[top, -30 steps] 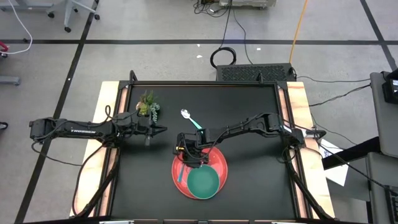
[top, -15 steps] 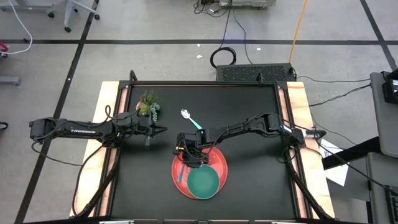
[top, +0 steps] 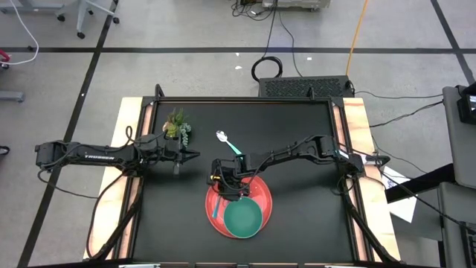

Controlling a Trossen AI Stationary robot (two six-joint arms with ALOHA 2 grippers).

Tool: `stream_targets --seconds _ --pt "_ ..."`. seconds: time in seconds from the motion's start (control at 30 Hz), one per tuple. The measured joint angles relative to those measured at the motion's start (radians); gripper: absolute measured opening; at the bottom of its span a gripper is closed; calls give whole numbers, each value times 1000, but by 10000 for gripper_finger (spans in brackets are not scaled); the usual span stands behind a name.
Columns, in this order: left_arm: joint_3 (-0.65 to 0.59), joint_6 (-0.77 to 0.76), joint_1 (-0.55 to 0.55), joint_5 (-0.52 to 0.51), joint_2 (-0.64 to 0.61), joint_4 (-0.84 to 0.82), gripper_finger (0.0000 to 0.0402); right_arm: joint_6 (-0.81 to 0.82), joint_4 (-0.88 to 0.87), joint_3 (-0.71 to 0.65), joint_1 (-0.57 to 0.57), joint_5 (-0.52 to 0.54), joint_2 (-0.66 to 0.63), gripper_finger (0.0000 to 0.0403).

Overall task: Set table place
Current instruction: Put the blue fork on the orange plate to the left of the green bowl

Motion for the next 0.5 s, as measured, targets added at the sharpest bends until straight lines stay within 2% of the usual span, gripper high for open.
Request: stream_targets --seconds 0.5 --pt "0 0 0 0 0 0 26 9 8 0 0 -2 1 20"
